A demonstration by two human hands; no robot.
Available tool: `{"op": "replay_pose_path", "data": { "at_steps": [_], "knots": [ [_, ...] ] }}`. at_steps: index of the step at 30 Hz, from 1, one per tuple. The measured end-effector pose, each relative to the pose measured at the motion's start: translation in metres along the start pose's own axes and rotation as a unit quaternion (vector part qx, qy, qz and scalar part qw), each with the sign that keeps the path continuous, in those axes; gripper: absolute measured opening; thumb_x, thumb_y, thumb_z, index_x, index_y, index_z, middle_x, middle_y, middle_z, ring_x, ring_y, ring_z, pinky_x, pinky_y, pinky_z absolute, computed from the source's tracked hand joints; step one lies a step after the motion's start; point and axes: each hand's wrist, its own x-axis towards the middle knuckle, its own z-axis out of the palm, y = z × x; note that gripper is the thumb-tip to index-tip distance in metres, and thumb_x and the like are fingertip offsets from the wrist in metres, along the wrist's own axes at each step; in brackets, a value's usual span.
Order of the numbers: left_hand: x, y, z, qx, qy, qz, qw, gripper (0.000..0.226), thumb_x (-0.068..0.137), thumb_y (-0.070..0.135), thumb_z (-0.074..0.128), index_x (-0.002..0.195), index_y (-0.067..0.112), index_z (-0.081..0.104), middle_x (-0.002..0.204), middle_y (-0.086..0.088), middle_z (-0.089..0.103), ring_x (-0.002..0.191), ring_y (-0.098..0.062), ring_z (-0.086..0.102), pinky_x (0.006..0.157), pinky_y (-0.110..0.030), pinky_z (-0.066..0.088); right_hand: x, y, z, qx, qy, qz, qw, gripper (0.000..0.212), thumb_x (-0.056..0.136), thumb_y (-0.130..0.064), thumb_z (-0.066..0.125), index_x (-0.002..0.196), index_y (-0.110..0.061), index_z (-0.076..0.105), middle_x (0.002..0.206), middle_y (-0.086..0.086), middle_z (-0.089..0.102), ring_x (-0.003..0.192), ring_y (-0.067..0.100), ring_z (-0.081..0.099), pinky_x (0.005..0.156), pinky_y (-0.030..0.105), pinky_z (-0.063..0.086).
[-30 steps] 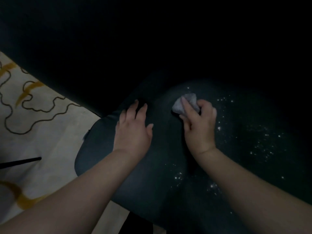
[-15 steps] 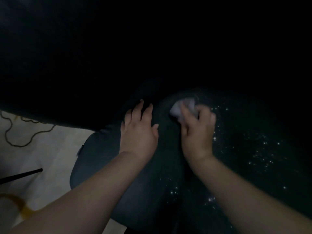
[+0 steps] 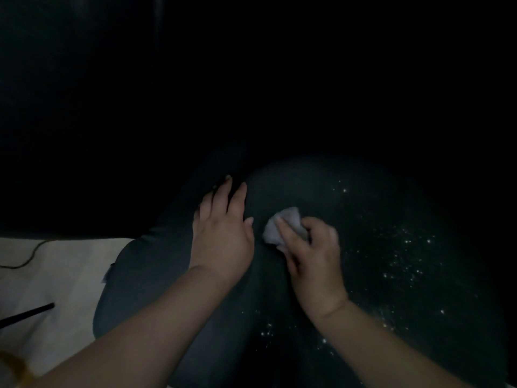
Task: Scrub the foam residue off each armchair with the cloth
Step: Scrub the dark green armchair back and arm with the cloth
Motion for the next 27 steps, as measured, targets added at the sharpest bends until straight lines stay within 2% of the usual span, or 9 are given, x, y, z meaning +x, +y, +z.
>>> {"op": "replay_pose_path", "data": {
  "at_steps": [3, 6, 10, 13, 16, 18, 21, 26, 27],
  "knots": [
    [-0.001, 0.004, 0.004, 0.0, -0.002, 0.007, 1.0, 0.062, 0.095, 0.03, 0.045, 0.151, 0.023, 0.021, 0.16, -0.001, 0.009, 0.142, -0.024, 0.01, 0.116, -0.043, 0.015, 0.044, 0.008, 0.001, -0.015, -0.024, -0.053, 0.998, 0.054, 0.072, -0.003, 0.078, 0.122, -0.018, 0.065, 0.103, 0.02, 0.059, 0.086, 0.037, 0.053, 0.07, 0.042, 0.049],
    [-0.002, 0.003, 0.005, 0.014, -0.003, 0.014, 1.0, 0.063, 0.095, 0.032, 0.046, 0.151, 0.023, 0.02, 0.16, 0.0, 0.008, 0.143, -0.024, 0.009, 0.116, -0.045, 0.016, 0.091, 0.033, -0.008, -0.046, 0.041, 0.06, 0.996, 0.047, 0.082, -0.008, 0.067, 0.126, -0.023, 0.062, 0.113, 0.02, 0.053, 0.099, 0.036, 0.047, 0.08, 0.039, 0.043],
    [-0.003, 0.004, 0.005, 0.014, -0.006, 0.011, 1.0, 0.063, 0.095, 0.033, 0.047, 0.151, 0.023, 0.021, 0.161, 0.0, 0.007, 0.144, -0.022, 0.007, 0.116, -0.045, 0.015, 0.041, 0.043, -0.016, -0.044, 0.099, 0.19, 0.976, 0.043, 0.087, -0.015, 0.06, 0.128, -0.028, 0.058, 0.123, 0.019, 0.048, 0.11, 0.029, 0.037, 0.093, 0.042, 0.035],
    [-0.003, 0.01, 0.005, 0.015, -0.012, 0.021, 1.0, 0.063, 0.095, 0.033, 0.046, 0.152, 0.022, 0.02, 0.161, 0.0, 0.005, 0.144, -0.021, 0.005, 0.117, -0.045, 0.014, -0.01, 0.01, -0.005, 0.004, 0.022, 0.109, 0.994, 0.047, 0.08, -0.011, 0.067, 0.126, -0.022, 0.062, 0.115, 0.019, 0.053, 0.1, 0.022, 0.04, 0.088, 0.035, 0.042],
    [-0.005, 0.016, 0.007, 0.017, -0.017, 0.039, 0.999, 0.063, 0.095, 0.034, 0.046, 0.151, 0.024, 0.021, 0.161, 0.001, 0.004, 0.144, -0.02, 0.003, 0.118, -0.045, 0.013, 0.024, 0.022, -0.005, -0.002, -0.018, -0.01, 1.0, 0.05, 0.079, -0.012, 0.074, 0.126, -0.024, 0.061, 0.114, 0.008, 0.052, 0.1, 0.027, 0.049, 0.082, 0.037, 0.048],
    [-0.006, 0.017, 0.009, 0.026, -0.02, 0.056, 0.998, 0.063, 0.095, 0.035, 0.046, 0.151, 0.024, 0.021, 0.161, 0.0, 0.005, 0.144, -0.02, 0.003, 0.118, -0.046, 0.012, 0.061, 0.05, -0.014, -0.062, 0.022, 0.037, 0.997, 0.043, 0.086, -0.019, 0.066, 0.128, -0.027, 0.059, 0.121, 0.007, 0.047, 0.108, 0.029, 0.045, 0.091, 0.034, 0.041],
    [-0.006, 0.016, 0.01, 0.031, -0.021, 0.066, 0.997, 0.063, 0.094, 0.034, 0.049, 0.151, 0.023, 0.024, 0.16, -0.001, 0.009, 0.144, -0.023, 0.006, 0.117, -0.049, 0.015, 0.061, 0.084, -0.031, -0.1, 0.1, 0.17, 0.975, 0.039, 0.088, -0.018, 0.058, 0.127, -0.027, 0.06, 0.124, 0.019, 0.048, 0.112, 0.036, 0.041, 0.094, 0.041, 0.034],
    [-0.007, 0.019, 0.01, 0.026, -0.017, 0.059, 0.998, 0.063, 0.094, 0.031, 0.052, 0.15, 0.021, 0.027, 0.16, -0.002, 0.011, 0.144, -0.024, 0.008, 0.117, -0.048, 0.015, -0.033, 0.038, -0.006, -0.01, 0.071, 0.153, 0.986, 0.018, 0.083, -0.035, 0.072, 0.1, -0.031, 0.068, 0.112, 0.0, 0.055, 0.097, 0.023, 0.058, 0.078, 0.034, 0.054],
    [-0.007, 0.02, 0.01, 0.024, -0.017, 0.061, 0.998, 0.063, 0.093, 0.031, 0.052, 0.15, 0.021, 0.026, 0.16, -0.002, 0.011, 0.144, -0.024, 0.008, 0.117, -0.047, 0.015, -0.037, 0.029, 0.0, 0.012, 0.048, 0.065, 0.997, 0.023, 0.081, -0.031, 0.075, 0.103, -0.03, 0.069, 0.11, 0.003, 0.056, 0.095, 0.026, 0.058, 0.077, 0.038, 0.054]
  ]
}}
